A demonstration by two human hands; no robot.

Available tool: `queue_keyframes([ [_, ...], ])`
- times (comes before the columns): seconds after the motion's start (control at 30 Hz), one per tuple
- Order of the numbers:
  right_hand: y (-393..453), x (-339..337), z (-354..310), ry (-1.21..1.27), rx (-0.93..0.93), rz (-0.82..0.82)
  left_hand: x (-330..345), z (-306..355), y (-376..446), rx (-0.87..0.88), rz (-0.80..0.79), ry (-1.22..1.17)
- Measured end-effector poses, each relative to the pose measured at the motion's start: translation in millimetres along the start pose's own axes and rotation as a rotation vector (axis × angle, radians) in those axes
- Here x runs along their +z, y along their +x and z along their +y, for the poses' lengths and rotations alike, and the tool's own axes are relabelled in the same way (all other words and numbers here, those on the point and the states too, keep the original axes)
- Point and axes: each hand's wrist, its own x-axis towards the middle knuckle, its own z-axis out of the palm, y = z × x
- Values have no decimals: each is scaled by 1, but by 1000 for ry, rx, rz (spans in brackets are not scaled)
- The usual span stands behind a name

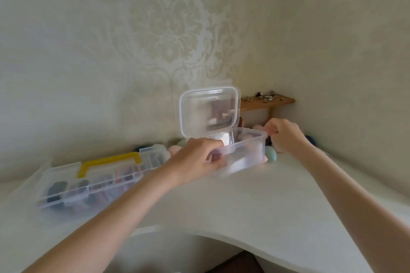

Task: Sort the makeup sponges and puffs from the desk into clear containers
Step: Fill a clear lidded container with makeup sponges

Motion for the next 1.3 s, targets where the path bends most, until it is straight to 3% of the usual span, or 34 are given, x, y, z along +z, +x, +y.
queue_keyframes([
  [0.13,-3,28,35,-240,-139,-203,28,-9,5,-1,-133,79],
  [0.3,8,64,47,-441,-255,-104,31,-31,4,31,-231,49],
  [0.6,19,57,47,76,-4,66,28,-39,7,25,-371,-5],
  [0.67,22,37,36,270,71,146,23,-41,13,44,-228,-102],
  [0.73,20,16,20,427,117,215,17,-44,19,130,38,-147],
  [0.83,12,6,2,508,162,272,13,-47,30,325,368,165],
  [0.9,6,11,-5,583,204,329,18,-51,36,349,414,412],
  [1.13,-20,37,-26,656,68,358,37,-59,34,90,58,564],
  [1.3,-29,55,-49,487,-244,74,46,-51,37,-254,-267,382],
])
